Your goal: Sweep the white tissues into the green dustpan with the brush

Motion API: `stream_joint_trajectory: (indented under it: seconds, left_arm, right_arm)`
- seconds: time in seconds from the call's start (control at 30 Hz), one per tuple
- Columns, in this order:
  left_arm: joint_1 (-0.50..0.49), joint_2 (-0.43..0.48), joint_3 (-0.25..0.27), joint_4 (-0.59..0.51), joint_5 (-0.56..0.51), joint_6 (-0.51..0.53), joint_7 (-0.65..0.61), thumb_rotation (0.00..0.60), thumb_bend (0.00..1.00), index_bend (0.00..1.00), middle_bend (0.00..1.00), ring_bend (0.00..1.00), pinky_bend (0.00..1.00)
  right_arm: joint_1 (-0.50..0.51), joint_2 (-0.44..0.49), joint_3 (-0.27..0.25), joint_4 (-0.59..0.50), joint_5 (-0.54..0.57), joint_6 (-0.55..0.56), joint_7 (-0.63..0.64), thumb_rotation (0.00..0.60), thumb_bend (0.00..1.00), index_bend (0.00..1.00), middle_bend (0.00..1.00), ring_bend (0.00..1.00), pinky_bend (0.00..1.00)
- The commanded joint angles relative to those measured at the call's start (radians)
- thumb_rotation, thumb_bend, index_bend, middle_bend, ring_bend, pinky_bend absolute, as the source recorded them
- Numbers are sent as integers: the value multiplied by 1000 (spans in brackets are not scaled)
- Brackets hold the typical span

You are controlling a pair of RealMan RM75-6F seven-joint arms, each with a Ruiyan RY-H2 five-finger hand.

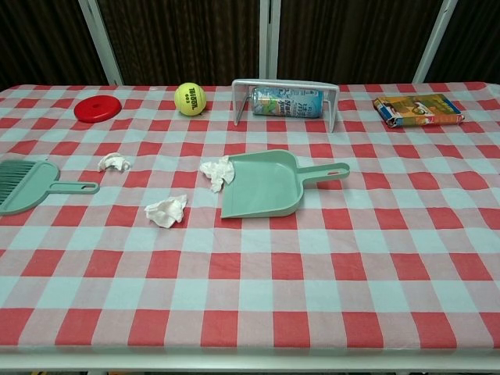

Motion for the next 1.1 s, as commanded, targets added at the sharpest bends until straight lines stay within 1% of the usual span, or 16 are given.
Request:
stream_joint_trajectory:
  seconds: [0.03,0.13,0.17,0.2,0.27,0.33,0.43,0.63,0.9,1.1]
  left_arm:
    - [-102,-17,-40,-10,-64,-134,129,600,161,321,256,223,362]
    - [-165,-46,-54,-5,-116,-208,245,600,161,343,267,293,552]
    - [-181,-60,-58,0,-129,-222,278,600,161,357,291,349,641]
    - [-202,-82,-64,8,-149,-237,316,600,161,371,325,403,704]
    - [-231,-113,-70,20,-189,-270,358,600,163,390,391,482,771]
    - [-263,-140,-73,30,-247,-313,410,600,164,394,419,521,813]
    - [-301,-179,-64,48,-319,-352,495,600,164,394,425,537,833]
    - [-342,-254,-35,85,-437,-366,613,600,164,395,423,540,842]
    - [-391,-318,-4,134,-544,-370,714,600,191,394,399,543,842]
    - [-427,-342,7,165,-600,-385,742,600,212,394,399,543,842]
  right_arm:
    - [-1,5,0,-1,-2,4,-1,600,239,13,169,0,0]
    - [-4,10,0,-3,1,7,-1,600,239,12,169,0,0]
    - [-5,11,-1,-2,2,8,0,600,239,12,169,0,0]
    - [-6,12,-1,-2,3,8,1,600,239,12,169,0,0]
    - [-7,13,-2,-1,6,7,3,600,240,12,169,0,0]
    - [-8,15,-3,0,8,5,5,600,240,12,169,0,0]
    - [-9,17,-4,1,11,5,6,600,240,12,169,0,0]
    - [-11,19,-5,3,16,3,8,600,240,12,169,0,0]
    - [-13,19,-6,5,20,1,12,600,240,12,169,0,0]
    - [-19,18,-8,7,22,7,15,600,239,12,169,0,0]
